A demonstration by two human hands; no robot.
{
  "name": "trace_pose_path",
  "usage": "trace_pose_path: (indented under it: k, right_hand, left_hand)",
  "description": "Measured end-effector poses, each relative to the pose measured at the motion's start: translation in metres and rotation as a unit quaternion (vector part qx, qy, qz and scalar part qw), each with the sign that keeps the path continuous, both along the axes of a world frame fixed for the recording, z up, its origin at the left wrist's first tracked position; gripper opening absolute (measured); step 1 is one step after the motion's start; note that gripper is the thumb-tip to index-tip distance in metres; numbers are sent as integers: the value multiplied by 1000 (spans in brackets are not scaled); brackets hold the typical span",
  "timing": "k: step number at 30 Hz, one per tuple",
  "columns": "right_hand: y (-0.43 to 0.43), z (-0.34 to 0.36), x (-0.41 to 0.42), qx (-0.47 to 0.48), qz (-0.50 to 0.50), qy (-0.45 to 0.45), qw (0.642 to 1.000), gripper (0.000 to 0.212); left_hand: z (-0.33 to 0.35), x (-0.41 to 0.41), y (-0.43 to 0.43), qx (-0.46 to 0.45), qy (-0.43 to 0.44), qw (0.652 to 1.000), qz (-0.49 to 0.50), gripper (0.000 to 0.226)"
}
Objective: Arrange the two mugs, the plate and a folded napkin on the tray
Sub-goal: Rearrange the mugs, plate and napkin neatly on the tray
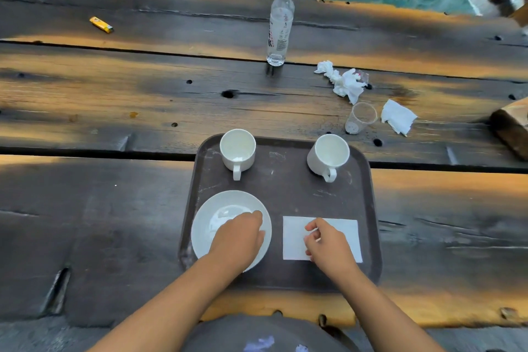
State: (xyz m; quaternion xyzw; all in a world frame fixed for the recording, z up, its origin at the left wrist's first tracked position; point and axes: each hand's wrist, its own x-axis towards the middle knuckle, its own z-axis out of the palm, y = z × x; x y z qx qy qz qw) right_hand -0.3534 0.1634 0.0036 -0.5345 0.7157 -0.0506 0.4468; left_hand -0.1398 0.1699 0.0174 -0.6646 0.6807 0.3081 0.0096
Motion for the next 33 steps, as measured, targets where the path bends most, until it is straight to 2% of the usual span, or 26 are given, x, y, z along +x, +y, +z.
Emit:
trace_pose_path:
  k: [3, 7, 14, 21, 29, 33]
  right_hand:
    - [3, 5, -23, -18, 33, 29, 999, 18]
    - [8, 9, -52, -48, 88, 60, 993, 32]
    - [18, 7, -87, -99, 228, 117, 961, 51]
    - [29, -10, -93, -105, 307, 127, 937, 70]
    - [39, -30, -98, -69, 335, 143, 929, 86]
    - [39, -32, -99, -68, 338, 142, 928, 85]
  left_hand:
    - [2, -26, 2, -26, 32, 999, 3, 24]
    - [-1, -57, 9, -27, 19, 999, -25, 24]
    - [-16, -96, 27, -17, -1, 998, -53, 45]
    - [-38, -113, 41, -10, -63, 988, -143, 63]
    - [-52, -116, 47, 22, -74, 985, -156, 76]
    - [-55, -116, 48, 23, -83, 983, -164, 76]
